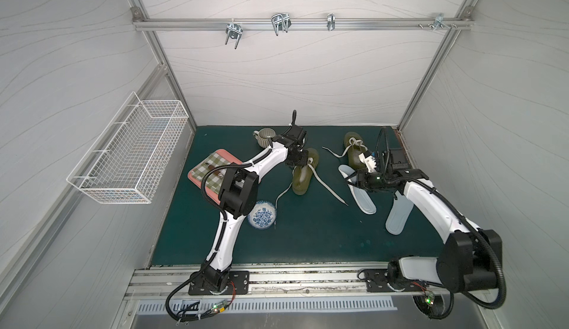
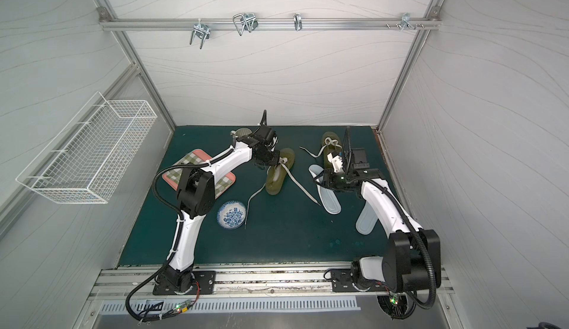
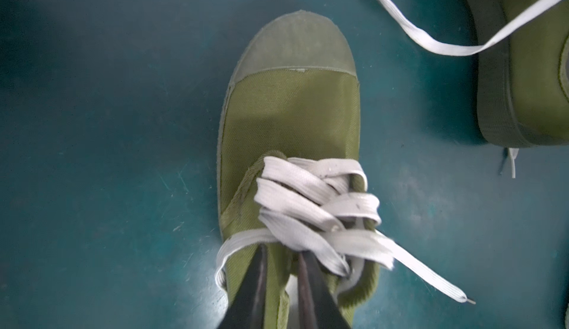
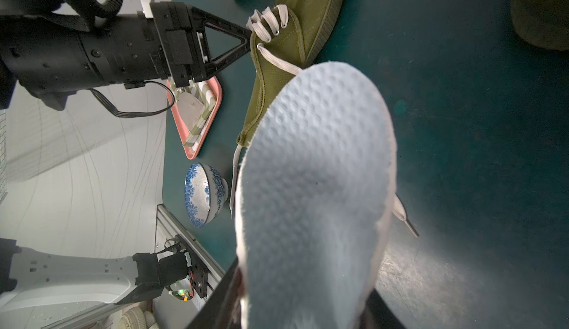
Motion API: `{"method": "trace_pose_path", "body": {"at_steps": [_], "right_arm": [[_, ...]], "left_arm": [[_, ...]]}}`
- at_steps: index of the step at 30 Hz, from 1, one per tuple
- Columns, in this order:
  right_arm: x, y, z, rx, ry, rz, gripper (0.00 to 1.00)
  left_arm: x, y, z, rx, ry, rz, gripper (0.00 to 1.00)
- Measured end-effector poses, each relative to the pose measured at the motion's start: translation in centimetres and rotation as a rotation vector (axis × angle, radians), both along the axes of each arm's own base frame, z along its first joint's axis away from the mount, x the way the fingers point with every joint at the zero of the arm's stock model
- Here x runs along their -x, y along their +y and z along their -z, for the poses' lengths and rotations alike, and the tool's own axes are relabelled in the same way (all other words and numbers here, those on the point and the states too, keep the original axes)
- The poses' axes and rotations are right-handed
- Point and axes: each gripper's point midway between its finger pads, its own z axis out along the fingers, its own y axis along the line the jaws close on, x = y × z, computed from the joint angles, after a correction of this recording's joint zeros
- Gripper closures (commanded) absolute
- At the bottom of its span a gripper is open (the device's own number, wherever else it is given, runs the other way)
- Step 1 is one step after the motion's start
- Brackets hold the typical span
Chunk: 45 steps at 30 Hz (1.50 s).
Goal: Insert the insole into the shoe
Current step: Adjust the shoe at the center of the board.
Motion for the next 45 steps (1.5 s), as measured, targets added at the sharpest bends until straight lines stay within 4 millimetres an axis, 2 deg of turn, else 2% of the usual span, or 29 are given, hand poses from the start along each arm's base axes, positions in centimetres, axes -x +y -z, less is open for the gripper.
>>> {"method": "trace_pose_path", "body": {"at_steps": [5, 7, 12, 17, 23, 34, 40, 41, 42, 45], "right_arm": [[0.0, 0.0, 0.1, 0.001, -0.001, -0.002, 0.56], [0.0, 0.0, 0.1, 0.002, 0.001, -0.002, 0.57], [-0.1, 0.0, 0.4, 0.005, 0.010, -0.003, 0.58], [-0.2, -0.3, 0.7, 0.035, -0.005, -0.009, 0.59], [-0.5, -0.9, 1.1, 0.086, -0.033, -0.007, 0.59], [-0.4, -0.4, 1.9, 0.128, -0.040, -0.042, 0.60], [-0.1, 0.0, 2.0, 0.136, -0.050, -0.068, 0.60], [-0.1, 0.1, 2.0, 0.139, -0.052, -0.073, 0.60], [0.0, 0.3, 2.1, 0.144, -0.055, -0.080, 0.60], [0.4, 1.3, 2.5, 0.161, -0.054, -0.122, 0.60]], "left_arm": [[0.0, 0.1, 0.7, -0.011, 0.008, -0.001, 0.92], [0.0, 0.1, 0.6, -0.009, 0.009, -0.003, 1.00], [-0.1, 0.3, 0.6, 0.028, 0.034, -0.035, 1.00], [0.3, 1.3, 0.7, 0.107, 0.086, -0.139, 1.00], [3.1, 3.0, 0.9, 0.235, 0.211, -0.305, 1.00], [5.4, 1.4, 0.6, 0.421, 0.292, -0.481, 1.00], [6.0, 0.3, 0.3, 0.495, 0.296, -0.518, 1.00], [6.2, 0.3, 0.3, 0.500, 0.299, -0.523, 0.96], [6.4, 0.4, 0.1, 0.502, 0.301, -0.525, 0.87], [6.5, 0.4, -0.7, 0.507, 0.287, -0.511, 0.68]]}}
